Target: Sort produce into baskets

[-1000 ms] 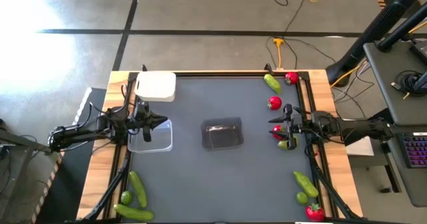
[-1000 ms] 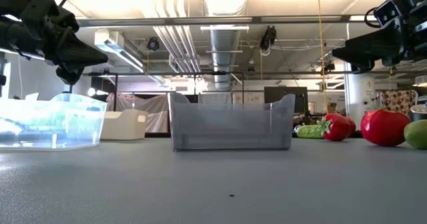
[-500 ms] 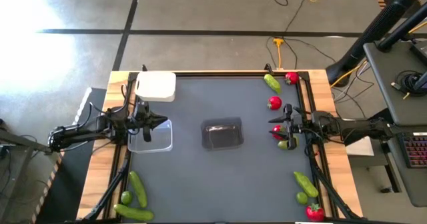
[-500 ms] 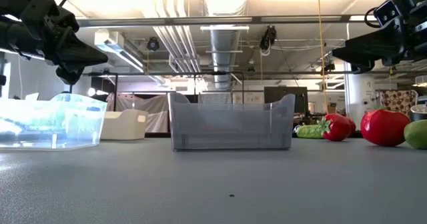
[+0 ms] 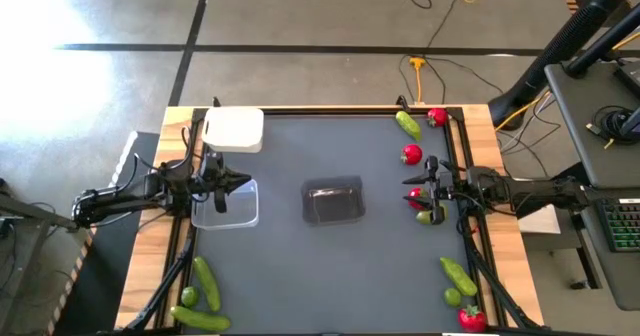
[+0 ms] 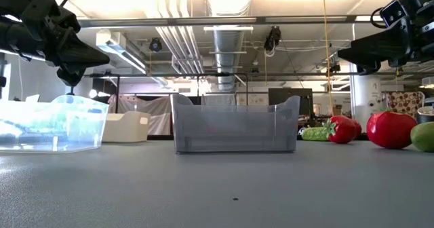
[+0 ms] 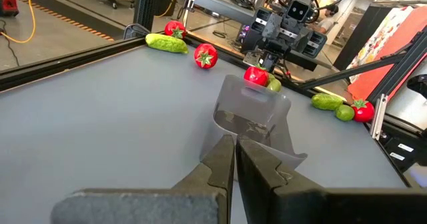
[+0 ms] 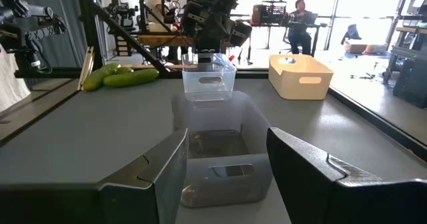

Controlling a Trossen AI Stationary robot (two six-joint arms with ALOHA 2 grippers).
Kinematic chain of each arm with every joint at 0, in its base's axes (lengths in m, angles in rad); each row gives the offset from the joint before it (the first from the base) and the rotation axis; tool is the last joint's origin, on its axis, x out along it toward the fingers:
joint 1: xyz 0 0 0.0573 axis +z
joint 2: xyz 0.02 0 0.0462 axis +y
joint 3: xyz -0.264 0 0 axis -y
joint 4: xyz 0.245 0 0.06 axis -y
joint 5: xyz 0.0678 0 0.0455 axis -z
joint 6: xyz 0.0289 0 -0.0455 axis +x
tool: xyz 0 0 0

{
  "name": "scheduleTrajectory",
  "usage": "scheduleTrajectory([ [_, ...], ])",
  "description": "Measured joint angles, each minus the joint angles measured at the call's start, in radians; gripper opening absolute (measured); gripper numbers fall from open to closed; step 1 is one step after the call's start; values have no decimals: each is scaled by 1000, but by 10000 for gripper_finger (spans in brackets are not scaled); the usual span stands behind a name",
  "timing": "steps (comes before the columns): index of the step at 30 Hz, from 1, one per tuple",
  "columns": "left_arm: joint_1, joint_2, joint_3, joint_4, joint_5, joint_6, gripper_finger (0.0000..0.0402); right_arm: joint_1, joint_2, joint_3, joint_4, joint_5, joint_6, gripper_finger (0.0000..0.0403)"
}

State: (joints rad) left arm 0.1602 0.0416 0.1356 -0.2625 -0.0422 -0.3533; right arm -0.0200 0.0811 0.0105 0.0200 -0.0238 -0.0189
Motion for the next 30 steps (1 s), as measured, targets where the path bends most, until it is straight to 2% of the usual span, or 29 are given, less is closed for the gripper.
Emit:
scheduleTrajectory([
  [22,0,0,0,4,-2,-1,2,0,0,0,0,0,0,196],
  [25,-1,6,-31,164,-23,-200,2,0,0,0,0,0,0,196],
  [28,-3,28,-111,453,18,-210,2,0,0,0,0,0,0,196],
  [30,-11,58,-118,543,60,-206,2,0,0,0,1,0,0,196],
])
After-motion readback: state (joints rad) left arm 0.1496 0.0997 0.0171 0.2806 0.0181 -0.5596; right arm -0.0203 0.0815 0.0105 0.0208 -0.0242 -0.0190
